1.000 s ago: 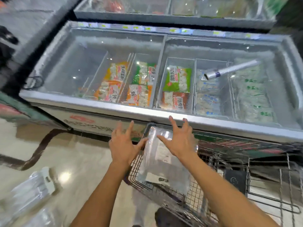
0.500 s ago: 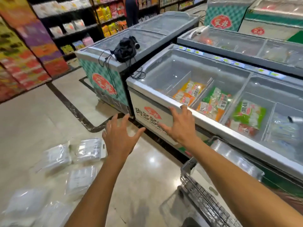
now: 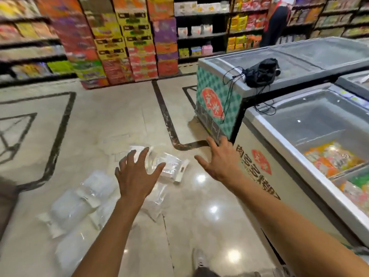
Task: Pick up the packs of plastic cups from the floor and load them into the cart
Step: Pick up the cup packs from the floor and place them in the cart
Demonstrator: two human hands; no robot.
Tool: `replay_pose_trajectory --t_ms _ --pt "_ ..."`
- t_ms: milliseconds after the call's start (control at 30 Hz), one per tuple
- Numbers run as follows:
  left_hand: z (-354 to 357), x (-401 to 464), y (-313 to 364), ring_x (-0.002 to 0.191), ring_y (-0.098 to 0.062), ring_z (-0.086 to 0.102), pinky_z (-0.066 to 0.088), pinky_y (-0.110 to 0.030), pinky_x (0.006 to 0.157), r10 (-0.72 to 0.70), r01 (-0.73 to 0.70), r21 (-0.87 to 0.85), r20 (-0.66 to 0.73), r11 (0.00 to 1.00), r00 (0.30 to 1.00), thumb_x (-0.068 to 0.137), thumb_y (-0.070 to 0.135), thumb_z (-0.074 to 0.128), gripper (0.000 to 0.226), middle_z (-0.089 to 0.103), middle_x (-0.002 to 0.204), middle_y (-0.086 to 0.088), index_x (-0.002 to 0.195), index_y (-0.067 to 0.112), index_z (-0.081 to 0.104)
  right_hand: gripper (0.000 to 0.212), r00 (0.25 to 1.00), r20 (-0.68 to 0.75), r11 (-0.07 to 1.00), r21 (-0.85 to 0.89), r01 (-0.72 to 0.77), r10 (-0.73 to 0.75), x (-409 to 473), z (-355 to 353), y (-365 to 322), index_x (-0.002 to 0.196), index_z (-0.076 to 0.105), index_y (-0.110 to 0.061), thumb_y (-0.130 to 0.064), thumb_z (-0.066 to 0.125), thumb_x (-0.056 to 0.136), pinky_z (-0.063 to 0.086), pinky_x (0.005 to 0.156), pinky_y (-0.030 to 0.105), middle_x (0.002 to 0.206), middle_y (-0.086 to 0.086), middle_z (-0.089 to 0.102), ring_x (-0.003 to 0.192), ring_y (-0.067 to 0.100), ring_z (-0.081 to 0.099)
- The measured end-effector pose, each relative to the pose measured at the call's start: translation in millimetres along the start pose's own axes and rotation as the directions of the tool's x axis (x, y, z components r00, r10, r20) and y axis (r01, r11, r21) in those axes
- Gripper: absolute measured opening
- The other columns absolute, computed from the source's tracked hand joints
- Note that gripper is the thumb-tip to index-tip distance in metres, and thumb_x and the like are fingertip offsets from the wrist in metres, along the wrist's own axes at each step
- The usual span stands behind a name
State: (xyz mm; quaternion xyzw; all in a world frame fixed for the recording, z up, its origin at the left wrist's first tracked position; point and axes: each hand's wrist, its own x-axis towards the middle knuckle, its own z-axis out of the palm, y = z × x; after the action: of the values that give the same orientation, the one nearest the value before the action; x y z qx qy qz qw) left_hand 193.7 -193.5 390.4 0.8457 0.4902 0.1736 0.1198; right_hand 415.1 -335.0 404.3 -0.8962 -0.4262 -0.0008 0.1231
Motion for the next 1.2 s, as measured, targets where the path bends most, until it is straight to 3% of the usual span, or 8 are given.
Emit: replay_pose_trajectory --t_ms 400,700,1000,1200 --pt "96 144 -40 0.14 -0.03 0.039 0.039 -0.051 0.108 -0.206 0.208 -0.013 0.069 0.978 0.976 0.087 0.08 0.051 0.077 0.044 0.155 -0.002 0.151 0.036 0.047 0.071 0.969 0.14 0.973 0.135 0.186 -0.204 198 92 -43 0.148 0.043 -0.028 -0.063 0.062 0.09 0.051 0.085 0.044 0.133 0.014 0.047 0.117 0.036 0.052" --pt "186 247 -57 0.137 -0.031 0.04 0.043 -0.051 0.102 -0.399 0.411 -0.089 0.126 0.907 0.908 0.088 0.076 0.054 0.077 0.041 0.155 -0.004 0.152 0.035 0.046 0.072 0.916 0.293 0.962 0.07 0.264 -0.273 346 175 -70 0.151 0.04 -0.027 -0.065 0.057 0.092 0.052 0.086 0.044 0.135 0.016 0.045 0.119 0.038 0.05" --pt "359 388 -104 0.141 -0.027 0.033 0.042 -0.051 0.105 -0.503 0.546 -0.082 0.292 0.834 0.813 0.089 0.077 0.05 0.078 0.034 0.16 -0.001 0.156 0.039 0.037 0.073 0.867 0.413 0.956 0.035 0.291 -0.279 520 344 -74 0.153 0.04 -0.031 -0.068 0.056 0.092 0.051 0.094 0.045 0.143 0.017 0.046 0.126 0.038 0.049" --pt "508 432 -137 0.144 -0.026 0.029 0.041 -0.049 0.11 -0.579 0.635 -0.046 0.365 0.771 0.729 0.09 0.077 0.047 0.08 0.028 0.163 0.001 0.159 0.04 0.032 0.076 0.787 0.525 0.941 0.09 0.327 -0.324 587 510 -43 0.154 0.04 -0.032 -0.071 0.056 0.09 0.046 0.105 0.051 0.149 0.019 0.041 0.134 0.04 0.044"
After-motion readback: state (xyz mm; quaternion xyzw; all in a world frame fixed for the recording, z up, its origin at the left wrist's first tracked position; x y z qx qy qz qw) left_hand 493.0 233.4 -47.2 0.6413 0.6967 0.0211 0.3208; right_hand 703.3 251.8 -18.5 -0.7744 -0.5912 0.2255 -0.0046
